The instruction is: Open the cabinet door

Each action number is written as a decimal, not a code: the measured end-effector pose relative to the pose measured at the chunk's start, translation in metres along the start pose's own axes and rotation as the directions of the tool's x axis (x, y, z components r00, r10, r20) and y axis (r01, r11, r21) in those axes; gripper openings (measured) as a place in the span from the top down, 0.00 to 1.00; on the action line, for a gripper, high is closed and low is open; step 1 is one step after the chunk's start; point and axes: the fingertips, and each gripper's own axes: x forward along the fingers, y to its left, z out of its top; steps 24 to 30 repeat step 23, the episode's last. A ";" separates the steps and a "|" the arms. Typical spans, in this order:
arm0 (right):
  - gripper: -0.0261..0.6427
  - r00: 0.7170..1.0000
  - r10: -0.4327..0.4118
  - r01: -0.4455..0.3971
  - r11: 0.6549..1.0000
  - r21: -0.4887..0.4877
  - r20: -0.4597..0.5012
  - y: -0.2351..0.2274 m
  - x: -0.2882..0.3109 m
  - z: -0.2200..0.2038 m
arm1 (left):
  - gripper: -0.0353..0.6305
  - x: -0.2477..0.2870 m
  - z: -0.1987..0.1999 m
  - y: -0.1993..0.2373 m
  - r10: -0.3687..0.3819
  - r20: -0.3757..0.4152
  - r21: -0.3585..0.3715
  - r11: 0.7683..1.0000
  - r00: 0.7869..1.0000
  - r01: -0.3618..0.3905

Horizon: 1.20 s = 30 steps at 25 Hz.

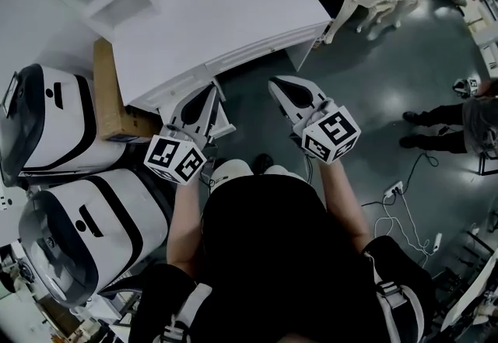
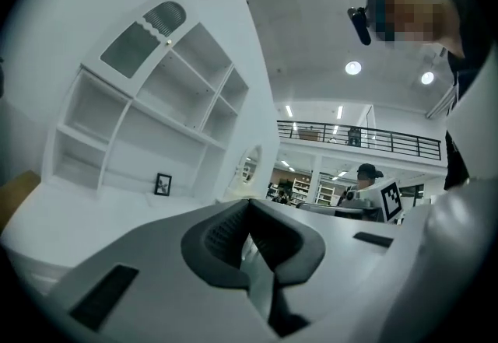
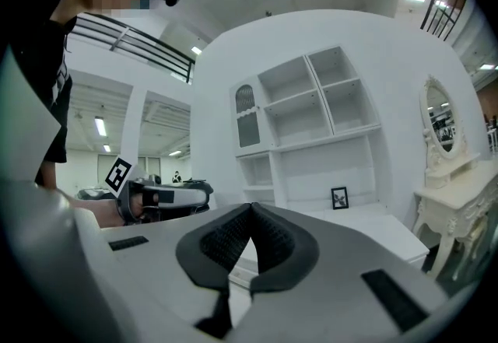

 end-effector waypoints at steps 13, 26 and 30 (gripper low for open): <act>0.94 1.000 -0.029 0.029 1.000 0.009 0.003 0.011 -0.017 -0.003 | 0.91 -0.018 0.005 -0.003 0.004 -0.024 0.009 1.000 1.000 -0.004; 0.94 0.999 -0.039 0.038 0.999 0.014 0.011 0.017 -0.010 -0.009 | 0.91 -0.034 -0.005 0.005 0.027 -0.050 0.008 1.000 0.998 -0.027; 0.94 0.999 -0.039 0.038 0.999 0.014 0.011 0.017 -0.010 -0.009 | 0.91 -0.034 -0.005 0.005 0.027 -0.050 0.008 1.000 0.998 -0.027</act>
